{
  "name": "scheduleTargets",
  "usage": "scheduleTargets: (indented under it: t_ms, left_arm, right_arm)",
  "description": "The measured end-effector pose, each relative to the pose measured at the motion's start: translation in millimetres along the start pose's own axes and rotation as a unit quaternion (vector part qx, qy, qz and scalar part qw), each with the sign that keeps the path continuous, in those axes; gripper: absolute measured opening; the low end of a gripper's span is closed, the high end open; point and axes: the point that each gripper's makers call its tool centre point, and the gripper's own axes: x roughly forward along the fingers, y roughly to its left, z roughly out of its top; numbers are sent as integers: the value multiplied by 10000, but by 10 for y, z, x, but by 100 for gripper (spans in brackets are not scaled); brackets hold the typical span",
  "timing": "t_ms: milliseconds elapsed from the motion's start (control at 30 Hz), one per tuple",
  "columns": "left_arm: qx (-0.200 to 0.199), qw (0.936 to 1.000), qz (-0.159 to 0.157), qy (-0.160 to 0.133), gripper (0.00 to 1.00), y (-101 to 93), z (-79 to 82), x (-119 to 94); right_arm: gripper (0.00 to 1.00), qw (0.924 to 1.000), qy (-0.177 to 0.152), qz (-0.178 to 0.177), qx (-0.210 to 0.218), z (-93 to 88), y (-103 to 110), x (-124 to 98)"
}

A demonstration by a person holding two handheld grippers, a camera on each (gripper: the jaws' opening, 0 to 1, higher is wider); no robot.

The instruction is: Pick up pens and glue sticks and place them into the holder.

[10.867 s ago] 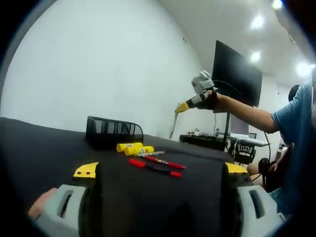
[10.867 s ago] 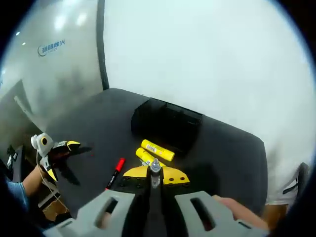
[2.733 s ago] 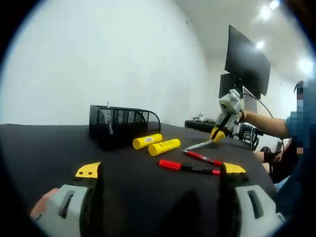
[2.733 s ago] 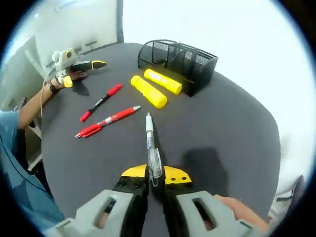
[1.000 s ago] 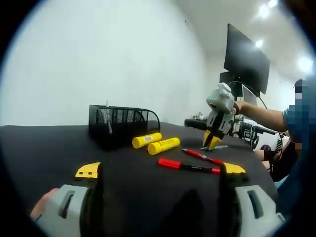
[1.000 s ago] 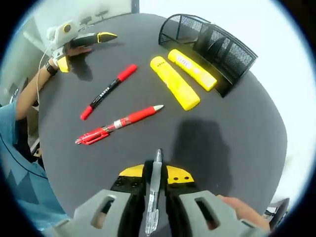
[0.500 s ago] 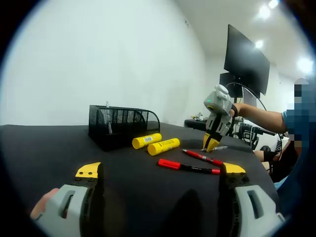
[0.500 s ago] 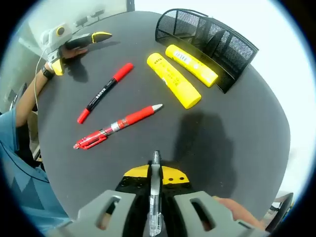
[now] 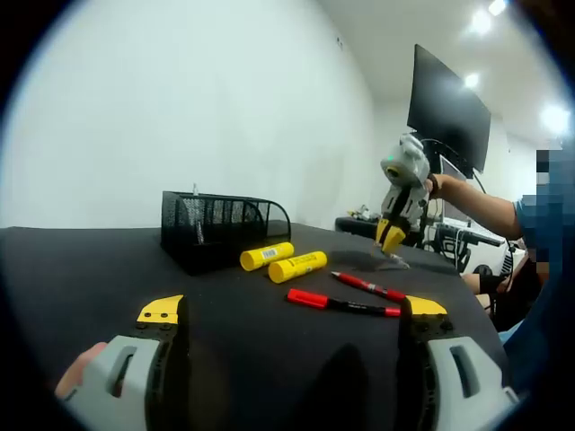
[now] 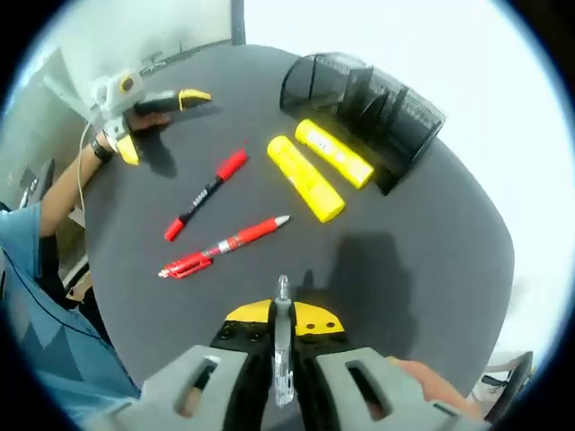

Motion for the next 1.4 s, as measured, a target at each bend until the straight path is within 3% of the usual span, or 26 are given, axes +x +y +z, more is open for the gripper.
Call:
scheduleTargets:
  t_ms: [367,600,1000,1200,1400]
  left_arm:
    - [-3,10000,-9,4,92,108,13,40]
    - [-14,10000,6,-23,93,157,30,57]
    - [0,10000,19,-42,93,156,37,55]
    - [-5,10000,18,-50,92,129,37,48]
    - [-15,10000,13,-67,92,103,41,41]
  right_arm:
    - [4,9967,-815,9,4,444,-65,-554]
    - [4,9916,-1286,84,-42,837,-92,-772]
    - [3,9839,-1758,220,-237,1598,84,-833]
    - [3,9801,-1941,364,-214,1865,164,-770]
    - [3,9781,-2039,399,-147,2097,81,-672]
